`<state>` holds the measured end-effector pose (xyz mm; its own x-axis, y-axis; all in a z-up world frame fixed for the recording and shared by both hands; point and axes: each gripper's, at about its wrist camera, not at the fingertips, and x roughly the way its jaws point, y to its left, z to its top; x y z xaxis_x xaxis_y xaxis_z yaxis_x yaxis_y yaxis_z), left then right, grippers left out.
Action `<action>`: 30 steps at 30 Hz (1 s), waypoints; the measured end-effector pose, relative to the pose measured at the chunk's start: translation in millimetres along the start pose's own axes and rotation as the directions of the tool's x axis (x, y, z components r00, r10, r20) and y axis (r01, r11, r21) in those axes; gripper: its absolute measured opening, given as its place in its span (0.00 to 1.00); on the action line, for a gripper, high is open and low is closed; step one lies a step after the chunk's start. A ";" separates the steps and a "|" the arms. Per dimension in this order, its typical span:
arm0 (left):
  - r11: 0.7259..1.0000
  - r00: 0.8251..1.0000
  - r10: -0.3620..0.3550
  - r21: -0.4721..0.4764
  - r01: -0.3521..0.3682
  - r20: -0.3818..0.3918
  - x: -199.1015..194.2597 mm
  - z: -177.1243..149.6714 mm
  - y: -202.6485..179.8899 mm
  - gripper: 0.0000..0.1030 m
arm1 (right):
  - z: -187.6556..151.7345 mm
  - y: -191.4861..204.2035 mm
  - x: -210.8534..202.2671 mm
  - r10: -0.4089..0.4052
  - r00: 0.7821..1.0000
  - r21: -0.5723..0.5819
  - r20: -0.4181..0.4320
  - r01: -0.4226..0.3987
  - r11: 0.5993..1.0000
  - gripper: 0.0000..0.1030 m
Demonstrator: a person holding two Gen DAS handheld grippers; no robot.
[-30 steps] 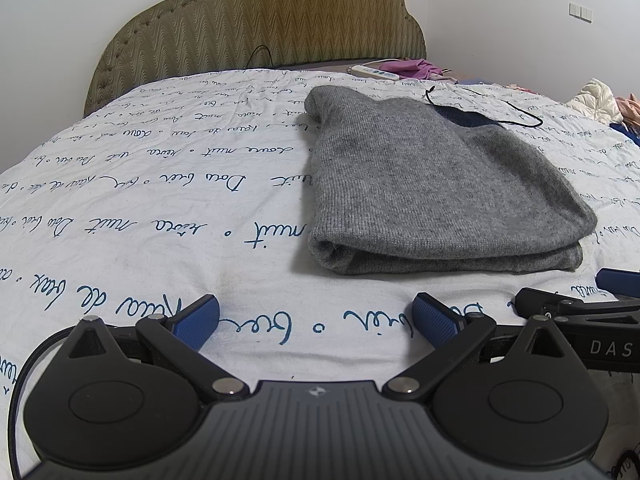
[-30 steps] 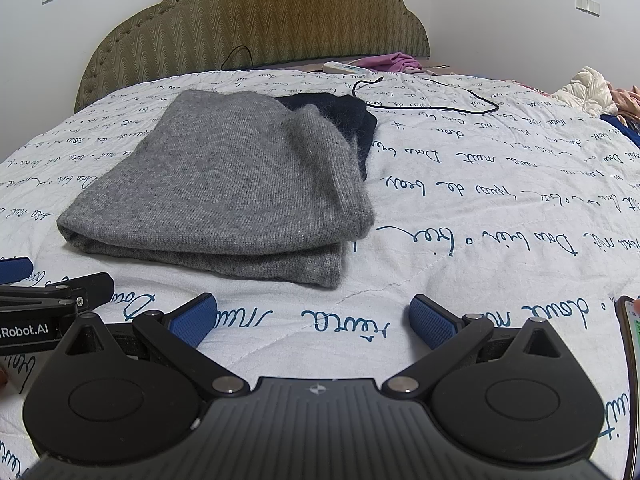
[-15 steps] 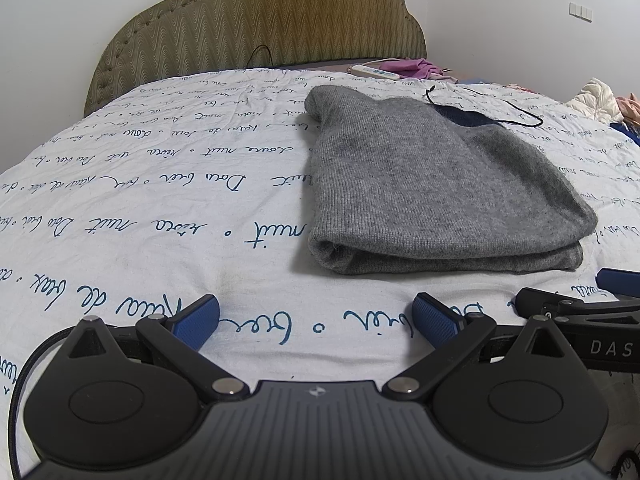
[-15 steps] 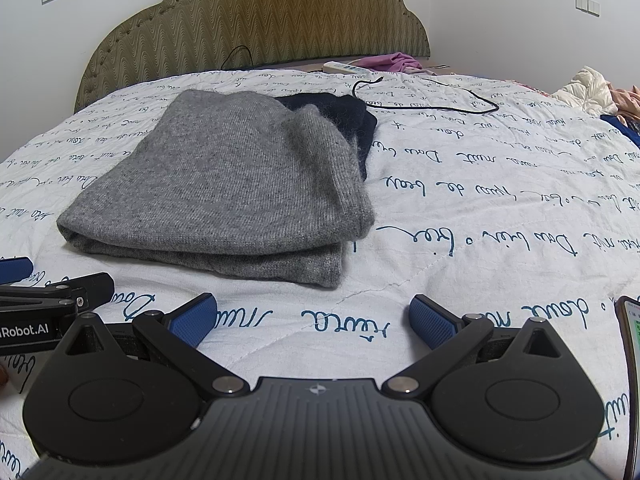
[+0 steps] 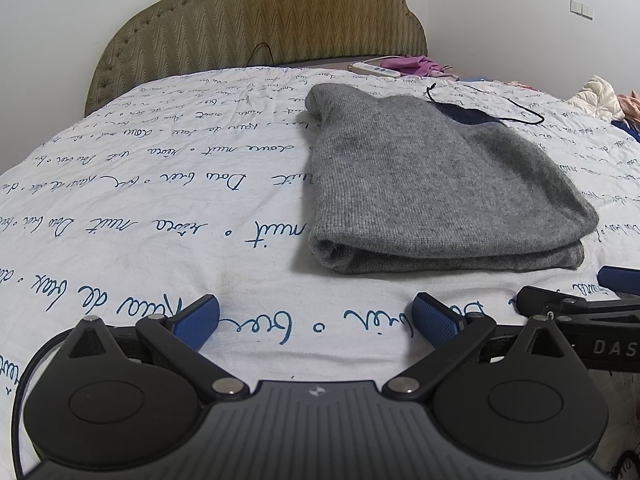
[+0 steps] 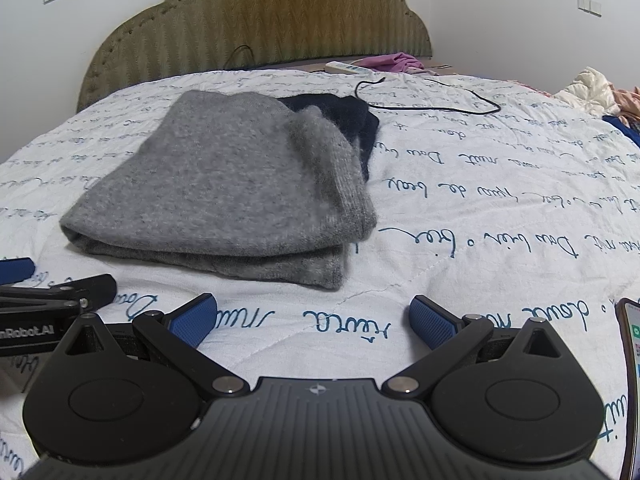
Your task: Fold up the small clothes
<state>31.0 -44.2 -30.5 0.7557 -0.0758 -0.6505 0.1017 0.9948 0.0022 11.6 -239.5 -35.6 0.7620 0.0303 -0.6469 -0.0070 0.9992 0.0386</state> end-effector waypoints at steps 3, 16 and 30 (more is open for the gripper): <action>1.000 1.000 0.001 -0.003 -0.001 -0.002 -1.9 -0.2 1.2 1.00 | -1.9 2.6 -7.5 0.016 1.000 -0.023 0.008 -0.016 1.000 1.00; 0.999 0.999 0.049 -0.025 -0.049 0.001 -19.9 1.6 1.2 1.00 | -5.6 6.1 -24.0 0.007 1.000 -0.046 -0.006 -0.008 0.999 1.00; 0.997 0.997 0.073 0.003 -0.073 0.021 -34.6 5.2 -1.4 1.00 | -6.9 11.6 -34.4 0.018 1.000 -0.059 -0.010 -0.019 0.998 1.00</action>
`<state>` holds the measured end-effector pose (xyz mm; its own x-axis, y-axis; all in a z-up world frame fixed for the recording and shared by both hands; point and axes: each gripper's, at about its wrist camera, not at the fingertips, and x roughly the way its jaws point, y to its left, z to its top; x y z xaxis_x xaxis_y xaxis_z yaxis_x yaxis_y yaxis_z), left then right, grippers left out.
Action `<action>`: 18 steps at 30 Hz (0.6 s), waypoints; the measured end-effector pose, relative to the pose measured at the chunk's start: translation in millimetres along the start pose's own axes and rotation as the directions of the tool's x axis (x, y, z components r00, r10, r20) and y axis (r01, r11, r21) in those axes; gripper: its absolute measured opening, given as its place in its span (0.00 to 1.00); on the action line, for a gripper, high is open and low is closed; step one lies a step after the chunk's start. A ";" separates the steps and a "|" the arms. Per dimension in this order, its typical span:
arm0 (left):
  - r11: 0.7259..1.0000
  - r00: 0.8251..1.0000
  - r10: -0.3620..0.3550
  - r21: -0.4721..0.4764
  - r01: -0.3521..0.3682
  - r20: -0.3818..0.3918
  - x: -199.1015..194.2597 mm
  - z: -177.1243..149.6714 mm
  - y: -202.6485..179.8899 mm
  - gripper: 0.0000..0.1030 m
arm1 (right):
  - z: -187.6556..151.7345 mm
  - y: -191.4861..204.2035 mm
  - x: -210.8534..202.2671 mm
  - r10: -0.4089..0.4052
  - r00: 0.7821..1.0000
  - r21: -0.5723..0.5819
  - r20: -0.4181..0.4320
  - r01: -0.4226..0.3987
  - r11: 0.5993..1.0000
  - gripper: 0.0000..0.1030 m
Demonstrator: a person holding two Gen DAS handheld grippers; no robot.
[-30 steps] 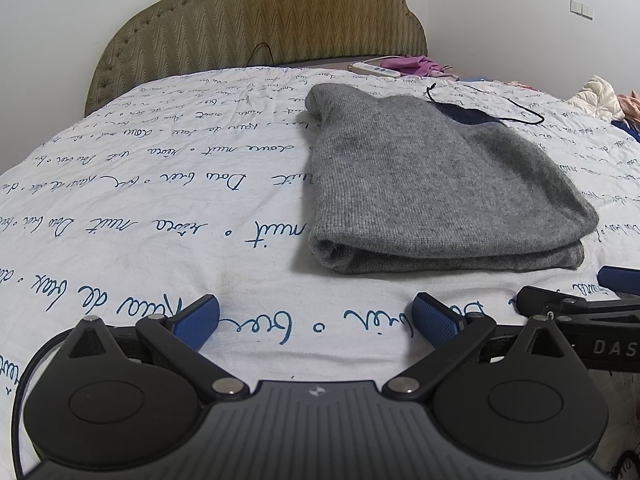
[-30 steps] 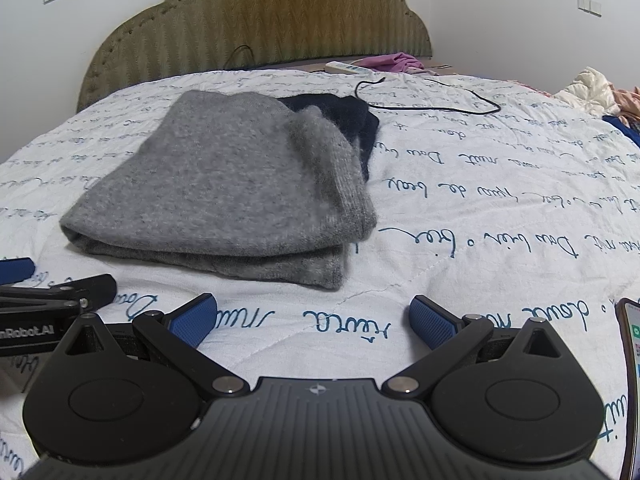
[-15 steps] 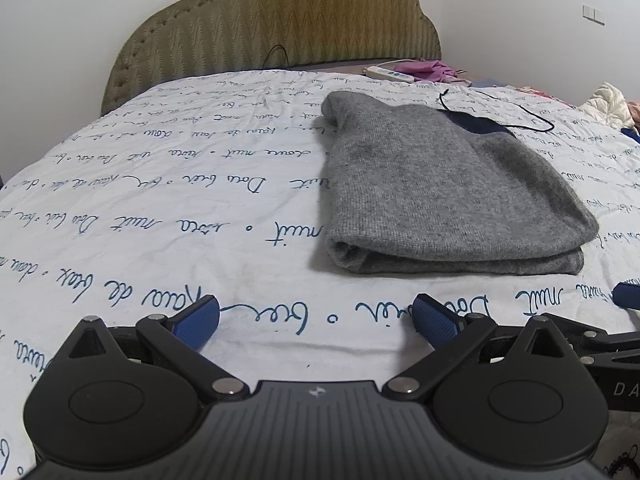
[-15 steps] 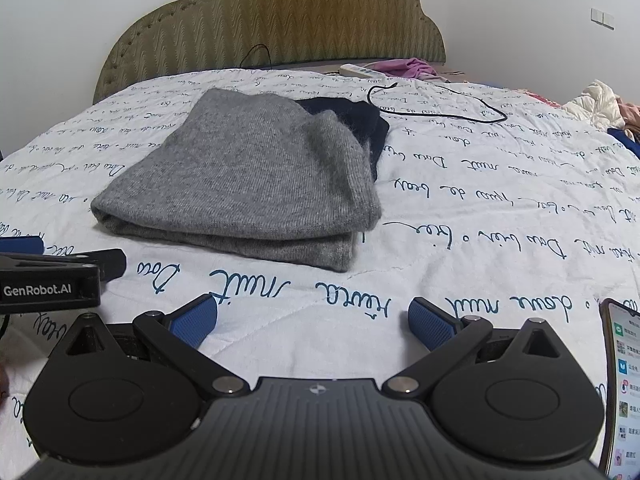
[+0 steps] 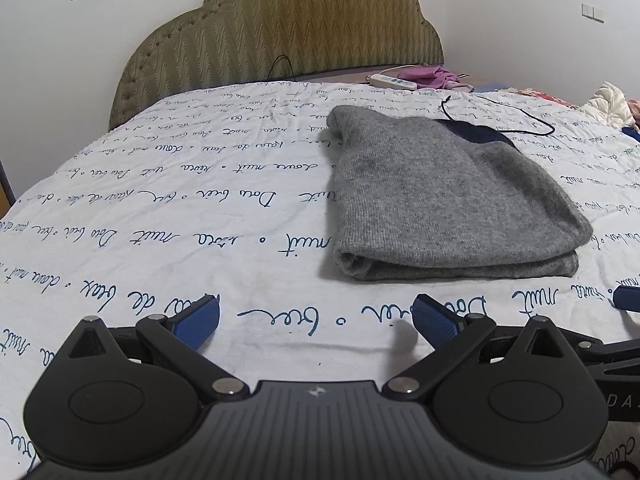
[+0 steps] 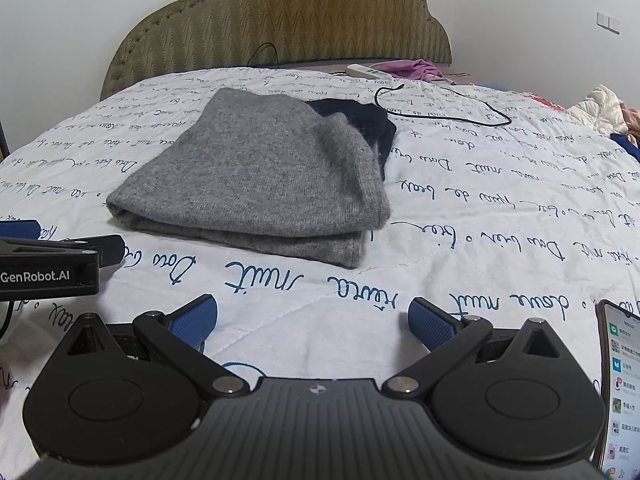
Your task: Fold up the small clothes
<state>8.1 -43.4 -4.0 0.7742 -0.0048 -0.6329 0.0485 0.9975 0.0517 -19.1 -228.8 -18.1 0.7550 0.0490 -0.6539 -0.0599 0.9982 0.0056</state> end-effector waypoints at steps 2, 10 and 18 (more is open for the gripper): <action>1.000 1.000 -0.003 -0.002 0.003 -0.001 -0.9 0.0 0.6 1.00 | -0.1 0.3 -1.5 0.001 1.000 0.002 0.000 -0.001 1.000 1.00; 1.000 1.000 -0.007 -0.002 0.007 -0.003 -1.8 -0.1 0.9 1.00 | -1.3 -1.0 -4.2 0.003 1.000 0.005 0.001 -0.003 1.000 1.00; 1.000 1.000 -0.003 0.007 0.003 -0.009 -2.8 -1.9 -1.4 1.00 | -2.6 -2.3 -4.8 0.002 1.000 0.005 -0.001 -0.002 1.000 1.00</action>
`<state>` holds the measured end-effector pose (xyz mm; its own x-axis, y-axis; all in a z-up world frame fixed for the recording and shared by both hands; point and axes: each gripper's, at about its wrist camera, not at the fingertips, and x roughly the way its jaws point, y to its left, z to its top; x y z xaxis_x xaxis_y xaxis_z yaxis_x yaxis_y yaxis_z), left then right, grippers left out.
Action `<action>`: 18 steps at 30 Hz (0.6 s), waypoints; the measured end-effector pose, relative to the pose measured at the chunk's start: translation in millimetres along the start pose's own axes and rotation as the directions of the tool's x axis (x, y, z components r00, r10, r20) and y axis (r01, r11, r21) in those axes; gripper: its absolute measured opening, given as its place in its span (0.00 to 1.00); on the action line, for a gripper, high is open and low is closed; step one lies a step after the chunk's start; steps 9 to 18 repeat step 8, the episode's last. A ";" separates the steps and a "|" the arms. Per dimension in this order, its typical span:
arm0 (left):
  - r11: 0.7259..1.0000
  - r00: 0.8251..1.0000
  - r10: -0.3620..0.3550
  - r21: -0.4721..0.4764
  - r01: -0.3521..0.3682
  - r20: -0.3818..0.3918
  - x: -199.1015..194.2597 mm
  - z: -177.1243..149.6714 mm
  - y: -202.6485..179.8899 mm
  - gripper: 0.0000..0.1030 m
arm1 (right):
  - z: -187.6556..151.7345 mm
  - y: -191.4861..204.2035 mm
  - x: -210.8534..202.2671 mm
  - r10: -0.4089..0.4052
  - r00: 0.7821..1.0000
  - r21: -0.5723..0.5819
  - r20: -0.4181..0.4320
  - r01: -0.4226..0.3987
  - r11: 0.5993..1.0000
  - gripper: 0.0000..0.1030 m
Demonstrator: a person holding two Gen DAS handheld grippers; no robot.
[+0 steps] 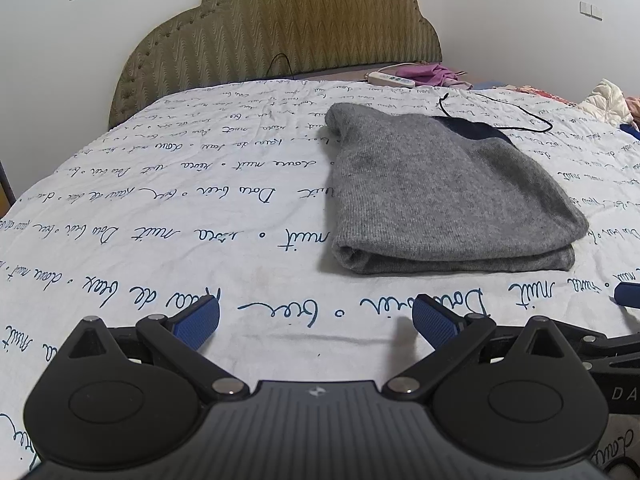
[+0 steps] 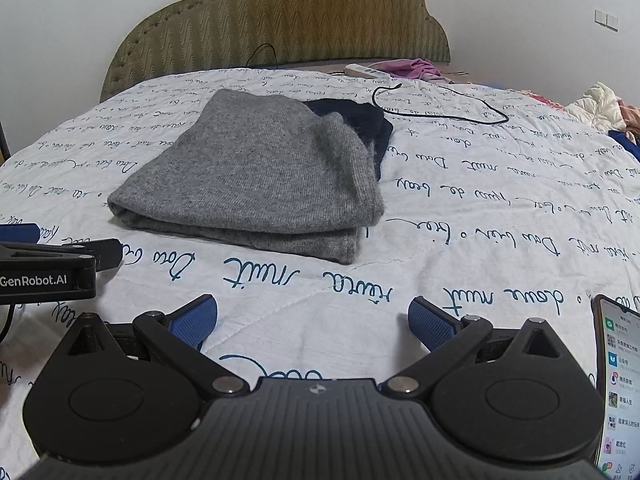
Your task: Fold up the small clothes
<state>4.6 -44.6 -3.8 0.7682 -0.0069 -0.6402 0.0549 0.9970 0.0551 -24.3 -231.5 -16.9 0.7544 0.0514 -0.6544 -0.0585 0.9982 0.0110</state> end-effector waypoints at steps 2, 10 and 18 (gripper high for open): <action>1.000 1.000 -0.005 -0.004 0.005 -0.003 0.5 -0.4 1.2 1.00 | -0.1 -0.1 0.1 0.002 1.000 0.000 -0.001 -0.002 1.000 1.00; 1.000 1.000 -0.005 -0.005 0.005 0.002 0.6 -1.4 2.5 1.00 | -0.9 1.2 2.2 0.003 1.000 -0.005 -0.003 -0.003 1.000 1.00; 1.000 1.000 -0.005 -0.005 0.005 0.002 0.6 -1.4 2.5 1.00 | -0.9 1.2 2.2 0.003 1.000 -0.005 -0.003 -0.003 1.000 1.00</action>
